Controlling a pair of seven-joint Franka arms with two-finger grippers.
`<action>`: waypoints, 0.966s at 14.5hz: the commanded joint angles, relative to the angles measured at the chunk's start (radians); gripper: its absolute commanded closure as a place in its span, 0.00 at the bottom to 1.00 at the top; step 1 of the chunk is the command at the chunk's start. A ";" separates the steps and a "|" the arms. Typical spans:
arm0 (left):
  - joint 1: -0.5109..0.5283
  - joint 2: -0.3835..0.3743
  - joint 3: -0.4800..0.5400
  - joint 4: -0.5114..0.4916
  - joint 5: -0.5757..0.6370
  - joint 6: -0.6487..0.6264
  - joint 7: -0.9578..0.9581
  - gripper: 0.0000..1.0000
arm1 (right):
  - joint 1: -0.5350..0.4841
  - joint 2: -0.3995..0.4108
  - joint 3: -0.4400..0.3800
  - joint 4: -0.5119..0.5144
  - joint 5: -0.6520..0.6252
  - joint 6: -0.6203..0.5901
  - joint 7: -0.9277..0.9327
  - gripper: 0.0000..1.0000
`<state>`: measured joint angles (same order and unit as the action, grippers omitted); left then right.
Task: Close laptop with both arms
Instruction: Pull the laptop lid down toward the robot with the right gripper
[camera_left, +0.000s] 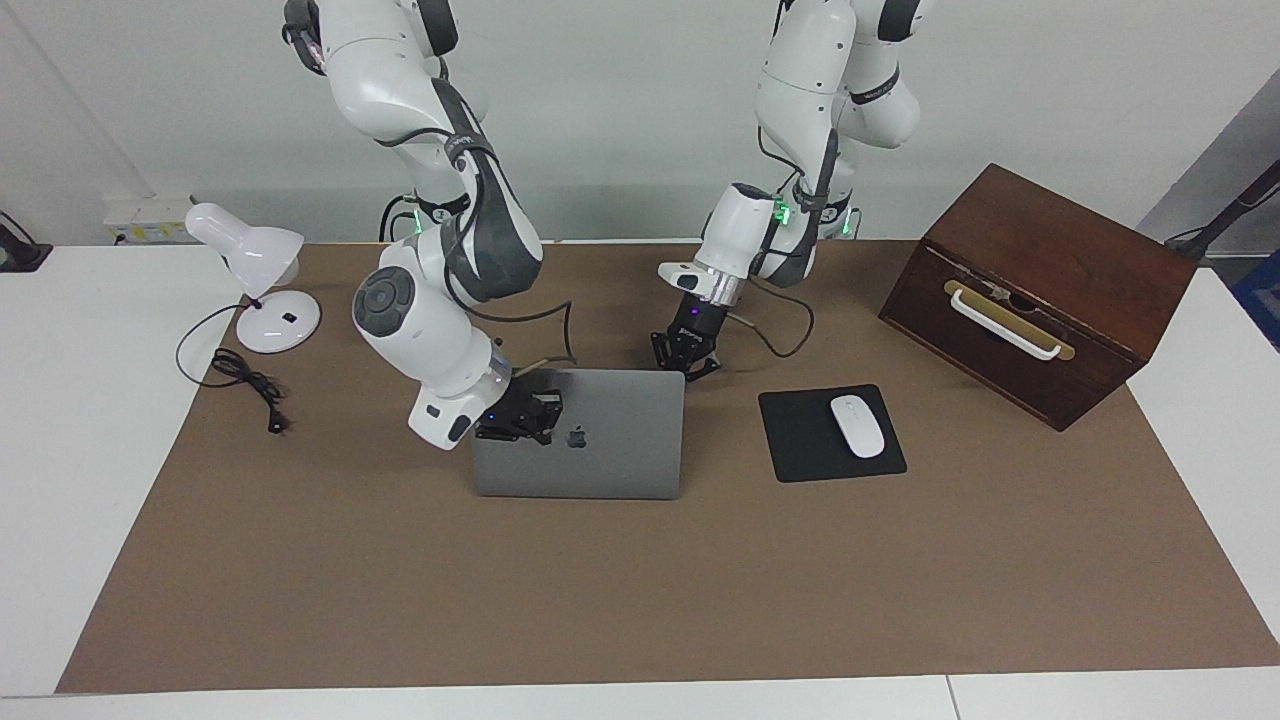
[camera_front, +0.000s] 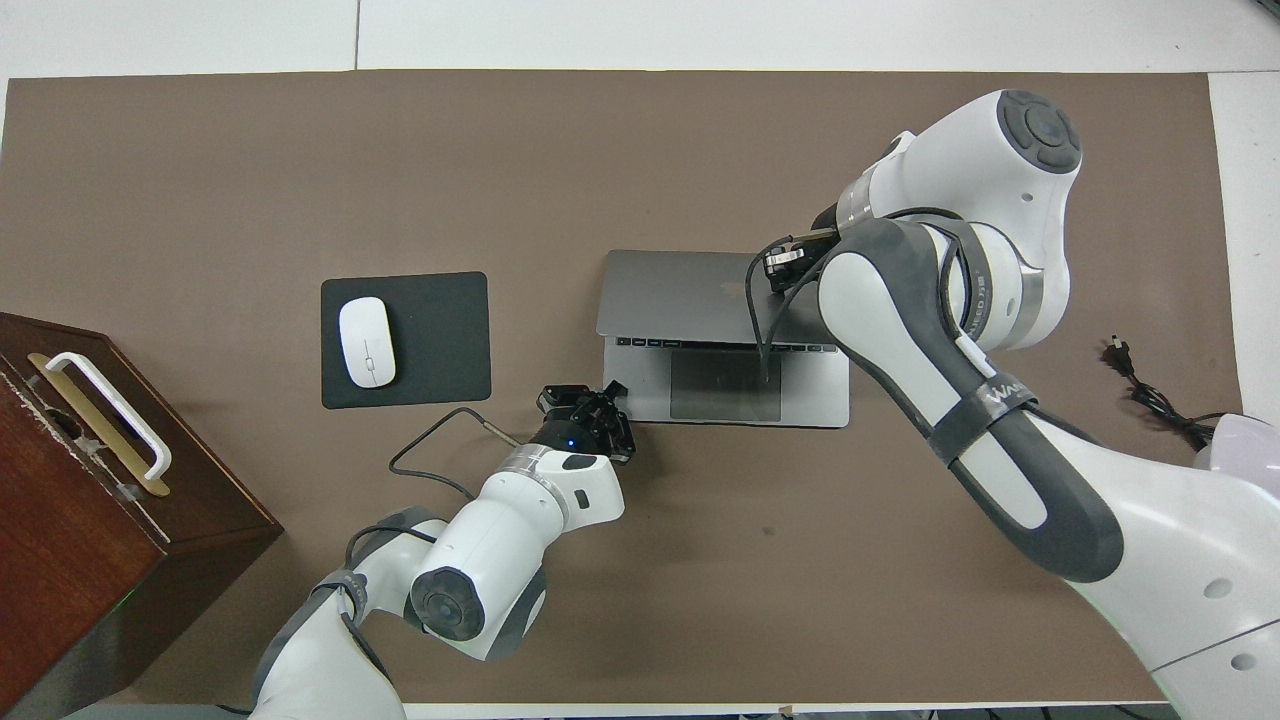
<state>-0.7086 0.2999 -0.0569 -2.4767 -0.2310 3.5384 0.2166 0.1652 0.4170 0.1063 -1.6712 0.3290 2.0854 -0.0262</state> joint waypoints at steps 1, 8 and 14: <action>-0.011 0.025 0.015 -0.071 -0.013 -0.033 0.024 1.00 | -0.007 -0.049 0.003 -0.079 -0.008 0.024 0.005 1.00; -0.011 0.025 0.015 -0.071 -0.013 -0.033 0.049 1.00 | 0.000 -0.067 0.006 -0.144 -0.008 0.059 0.006 1.00; -0.011 0.025 0.015 -0.071 -0.013 -0.033 0.055 1.00 | 0.002 -0.069 0.006 -0.186 -0.010 0.076 0.006 1.00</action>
<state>-0.7088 0.2998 -0.0572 -2.4767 -0.2310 3.5384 0.2466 0.1682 0.3747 0.1071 -1.7996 0.3279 2.1283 -0.0262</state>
